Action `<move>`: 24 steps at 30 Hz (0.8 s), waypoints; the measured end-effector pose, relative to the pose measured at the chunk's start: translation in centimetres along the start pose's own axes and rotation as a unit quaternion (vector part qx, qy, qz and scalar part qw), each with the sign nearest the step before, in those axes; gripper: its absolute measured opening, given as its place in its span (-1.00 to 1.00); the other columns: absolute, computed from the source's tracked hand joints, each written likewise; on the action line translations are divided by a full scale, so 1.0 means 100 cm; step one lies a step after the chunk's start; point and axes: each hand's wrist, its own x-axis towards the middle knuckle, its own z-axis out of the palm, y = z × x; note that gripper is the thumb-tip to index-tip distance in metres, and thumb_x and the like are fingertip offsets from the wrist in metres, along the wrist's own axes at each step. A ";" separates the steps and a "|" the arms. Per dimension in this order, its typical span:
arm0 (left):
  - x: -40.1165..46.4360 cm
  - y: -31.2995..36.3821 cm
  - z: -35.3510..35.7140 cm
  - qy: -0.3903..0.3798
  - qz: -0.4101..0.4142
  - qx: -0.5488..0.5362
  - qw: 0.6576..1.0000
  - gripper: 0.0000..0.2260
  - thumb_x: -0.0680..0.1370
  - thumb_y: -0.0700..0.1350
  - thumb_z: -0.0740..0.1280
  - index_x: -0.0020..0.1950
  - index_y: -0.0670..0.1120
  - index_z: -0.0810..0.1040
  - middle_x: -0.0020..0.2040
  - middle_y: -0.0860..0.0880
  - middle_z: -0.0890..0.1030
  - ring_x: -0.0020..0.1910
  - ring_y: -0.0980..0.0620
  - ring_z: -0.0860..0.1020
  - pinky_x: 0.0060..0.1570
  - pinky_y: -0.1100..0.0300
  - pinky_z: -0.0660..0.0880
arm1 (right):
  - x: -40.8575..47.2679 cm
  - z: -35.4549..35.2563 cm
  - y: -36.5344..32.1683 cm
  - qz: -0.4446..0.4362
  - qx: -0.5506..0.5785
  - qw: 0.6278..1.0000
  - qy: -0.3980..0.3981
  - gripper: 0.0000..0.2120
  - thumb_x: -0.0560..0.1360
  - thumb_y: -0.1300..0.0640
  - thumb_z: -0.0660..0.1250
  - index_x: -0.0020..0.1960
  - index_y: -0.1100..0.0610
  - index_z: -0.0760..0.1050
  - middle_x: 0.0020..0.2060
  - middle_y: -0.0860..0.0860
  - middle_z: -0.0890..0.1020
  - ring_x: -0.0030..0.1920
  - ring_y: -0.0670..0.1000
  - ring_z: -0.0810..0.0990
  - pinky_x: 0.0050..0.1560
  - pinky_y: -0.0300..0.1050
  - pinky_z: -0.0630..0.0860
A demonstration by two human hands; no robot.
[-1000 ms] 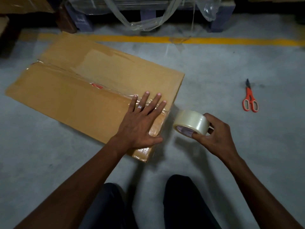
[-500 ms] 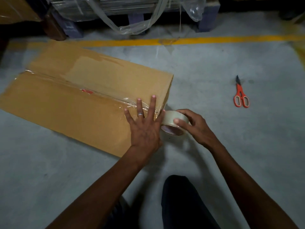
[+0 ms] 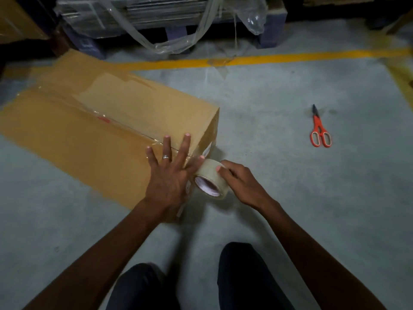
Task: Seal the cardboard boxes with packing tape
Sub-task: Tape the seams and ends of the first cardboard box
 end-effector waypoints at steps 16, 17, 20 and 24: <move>-0.028 0.096 0.033 0.214 -0.356 -0.698 0.583 -0.29 0.41 0.33 0.38 0.49 0.14 0.27 0.43 0.12 0.39 0.39 0.20 0.41 0.41 0.10 0.38 | 0.007 0.039 0.006 0.017 -0.028 0.999 -0.024 -0.70 0.64 -0.14 0.29 0.20 -0.01 0.67 -0.09 -0.16 0.72 -0.08 -0.25 0.66 -0.15 -0.44 0.47; -0.020 0.092 0.038 0.211 -0.342 -0.704 0.585 -0.33 0.42 0.32 0.38 0.47 0.15 0.29 0.39 0.14 0.44 0.35 0.23 0.44 0.36 0.13 0.42 | 0.009 0.039 0.004 0.031 -0.027 0.999 -0.031 -0.69 0.63 -0.15 0.29 0.21 -0.02 0.67 -0.09 -0.16 0.72 -0.10 -0.26 0.66 -0.17 -0.46 0.45; -0.011 0.089 0.055 0.213 -0.311 -0.725 0.576 -0.47 0.47 0.17 0.42 0.42 0.14 0.41 0.36 0.02 0.50 0.29 0.11 0.54 0.23 0.14 0.56 | 0.013 0.036 0.003 0.052 -0.033 0.997 -0.044 -0.67 0.61 -0.20 0.31 0.14 0.00 0.70 -0.13 -0.09 0.73 -0.11 -0.17 0.68 -0.12 -0.26 0.56; -0.004 0.090 0.076 0.221 -0.295 -0.731 0.575 -0.48 0.47 0.22 0.39 0.41 0.18 0.44 0.43 -0.09 0.43 0.28 0.10 0.53 0.03 0.45 0.50 | 0.020 0.015 0.008 0.151 0.039 0.975 -0.160 -0.50 0.58 -0.32 0.24 0.05 0.09 0.67 -0.10 0.00 0.72 -0.04 -0.01 0.69 0.22 0.07 0.59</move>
